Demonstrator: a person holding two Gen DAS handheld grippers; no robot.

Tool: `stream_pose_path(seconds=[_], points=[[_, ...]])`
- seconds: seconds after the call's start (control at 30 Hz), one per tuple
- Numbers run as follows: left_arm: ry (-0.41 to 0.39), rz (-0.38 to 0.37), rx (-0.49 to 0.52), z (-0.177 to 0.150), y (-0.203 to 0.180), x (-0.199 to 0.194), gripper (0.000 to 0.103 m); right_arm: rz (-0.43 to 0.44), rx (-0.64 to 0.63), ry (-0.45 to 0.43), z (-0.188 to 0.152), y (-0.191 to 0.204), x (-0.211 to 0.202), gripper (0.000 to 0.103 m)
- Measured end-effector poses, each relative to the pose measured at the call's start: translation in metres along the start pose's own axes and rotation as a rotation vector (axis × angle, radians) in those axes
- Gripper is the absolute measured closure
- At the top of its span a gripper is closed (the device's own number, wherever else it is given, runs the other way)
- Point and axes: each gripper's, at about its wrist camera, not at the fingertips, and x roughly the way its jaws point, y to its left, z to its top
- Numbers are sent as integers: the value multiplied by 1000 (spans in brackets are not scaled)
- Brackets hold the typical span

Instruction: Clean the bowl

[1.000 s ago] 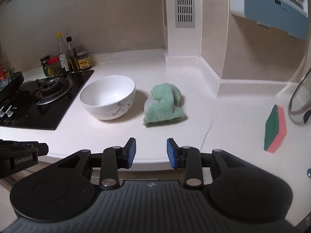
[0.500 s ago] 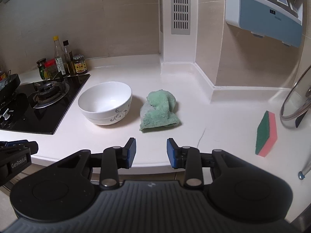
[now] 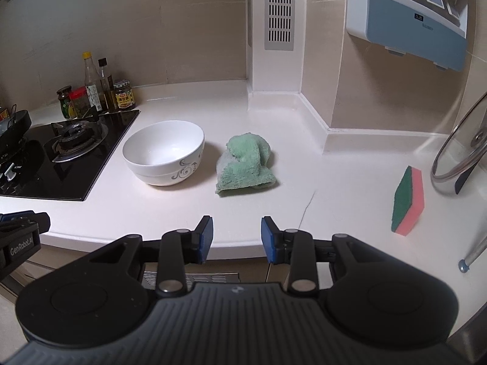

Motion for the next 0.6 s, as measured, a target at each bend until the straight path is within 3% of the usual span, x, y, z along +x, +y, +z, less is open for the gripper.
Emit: stream_pose_path(seconds=[0.3, 0.6], points=[[28, -38, -4, -4, 3, -1, 92, -12, -18, -31, 7, 6, -4, 73], [11, -20, 26, -5, -6, -2, 92, -16, -35, -48, 14, 11, 0, 73]])
